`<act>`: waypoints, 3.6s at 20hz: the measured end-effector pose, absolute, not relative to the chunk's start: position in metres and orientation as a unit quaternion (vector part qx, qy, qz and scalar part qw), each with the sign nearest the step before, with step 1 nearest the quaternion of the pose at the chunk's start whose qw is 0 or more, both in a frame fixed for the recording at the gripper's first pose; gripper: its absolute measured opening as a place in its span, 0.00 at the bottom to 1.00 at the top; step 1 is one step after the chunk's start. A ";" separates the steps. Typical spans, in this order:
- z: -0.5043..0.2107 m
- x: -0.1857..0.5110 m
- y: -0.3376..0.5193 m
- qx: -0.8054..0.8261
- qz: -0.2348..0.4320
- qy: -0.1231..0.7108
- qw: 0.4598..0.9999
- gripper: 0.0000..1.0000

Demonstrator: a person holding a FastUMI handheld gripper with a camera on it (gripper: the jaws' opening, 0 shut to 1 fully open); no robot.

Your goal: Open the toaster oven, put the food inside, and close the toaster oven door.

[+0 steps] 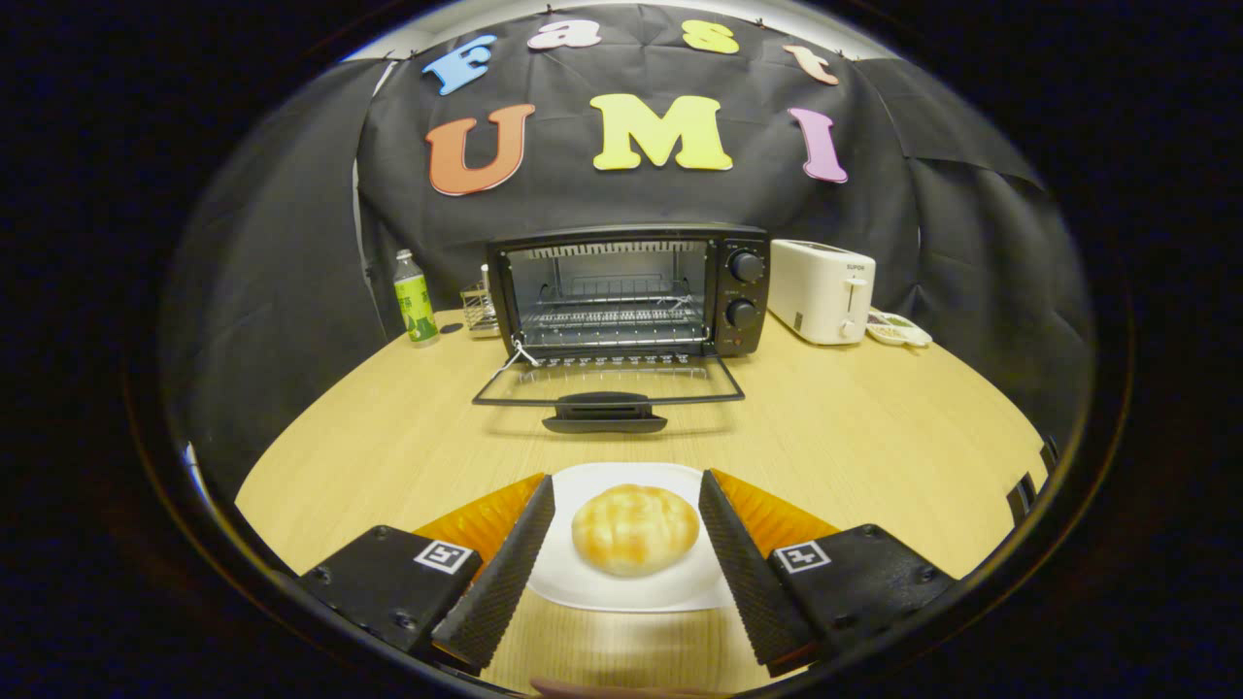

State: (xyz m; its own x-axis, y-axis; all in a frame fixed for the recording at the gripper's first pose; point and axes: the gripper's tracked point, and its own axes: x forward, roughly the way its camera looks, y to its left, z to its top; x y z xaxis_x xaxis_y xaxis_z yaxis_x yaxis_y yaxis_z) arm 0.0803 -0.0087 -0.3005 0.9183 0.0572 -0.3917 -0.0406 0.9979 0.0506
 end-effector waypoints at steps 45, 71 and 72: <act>-0.220 0.282 0.009 0.403 0.054 0.146 0.902 0.73; -0.236 0.396 0.031 0.339 0.027 0.142 0.930 0.89; -0.234 0.391 0.031 0.337 0.028 0.140 0.931 0.91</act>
